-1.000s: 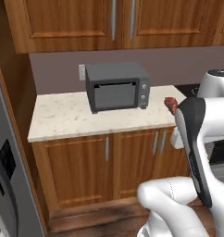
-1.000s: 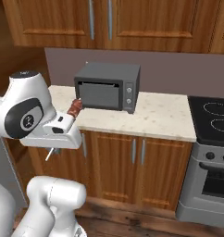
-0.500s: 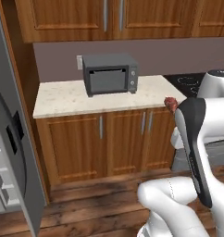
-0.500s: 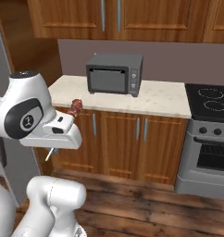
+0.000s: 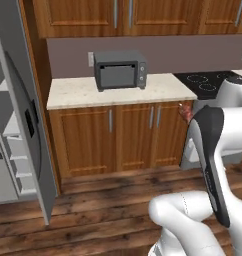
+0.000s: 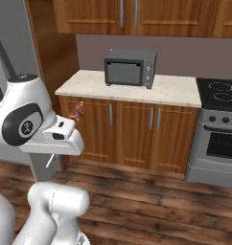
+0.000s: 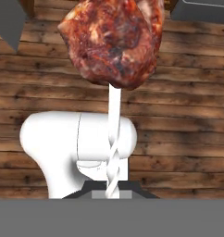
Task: Store the kebab skewer in the freezer for long-term storage. Close the freezer door after placing the cooked food.
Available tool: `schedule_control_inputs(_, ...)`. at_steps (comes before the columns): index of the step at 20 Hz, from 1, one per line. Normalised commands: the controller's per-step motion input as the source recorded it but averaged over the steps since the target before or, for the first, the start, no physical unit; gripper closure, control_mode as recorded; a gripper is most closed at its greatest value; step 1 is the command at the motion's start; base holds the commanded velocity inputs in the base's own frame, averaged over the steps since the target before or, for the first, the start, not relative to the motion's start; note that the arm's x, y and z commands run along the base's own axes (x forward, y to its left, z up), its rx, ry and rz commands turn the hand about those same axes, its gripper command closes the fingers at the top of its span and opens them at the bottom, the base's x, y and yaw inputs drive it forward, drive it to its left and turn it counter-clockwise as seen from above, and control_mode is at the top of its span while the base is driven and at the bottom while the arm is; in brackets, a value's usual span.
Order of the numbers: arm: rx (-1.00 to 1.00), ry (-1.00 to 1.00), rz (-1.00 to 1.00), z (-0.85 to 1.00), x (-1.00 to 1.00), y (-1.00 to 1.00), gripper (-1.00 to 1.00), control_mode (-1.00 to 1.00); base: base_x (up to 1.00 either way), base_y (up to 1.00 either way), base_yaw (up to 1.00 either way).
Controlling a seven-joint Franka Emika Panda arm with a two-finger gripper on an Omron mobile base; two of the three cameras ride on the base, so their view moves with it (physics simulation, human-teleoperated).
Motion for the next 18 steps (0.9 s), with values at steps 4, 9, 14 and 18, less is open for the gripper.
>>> schedule_control_inputs(4, 0.00, 0.00, 0.00, 0.00, 0.00, 0.00, 1.00, 1.00, -0.44, 0.66, 0.00)
schedule_control_inputs(9, 0.00, 0.00, 0.00, 0.00, 0.00, 0.00, 1.00, 1.00, -0.13, 0.82, 0.00)
schedule_control_inputs(14, 0.00, 0.00, 0.00, 0.00, 0.00, 0.00, 1.00, 1.00, -0.03, 0.76, 0.28)
schedule_control_inputs(18, 0.00, 0.00, 0.00, 0.00, 0.00, 0.00, 1.00, 1.00, -0.27, 0.52, 0.41)
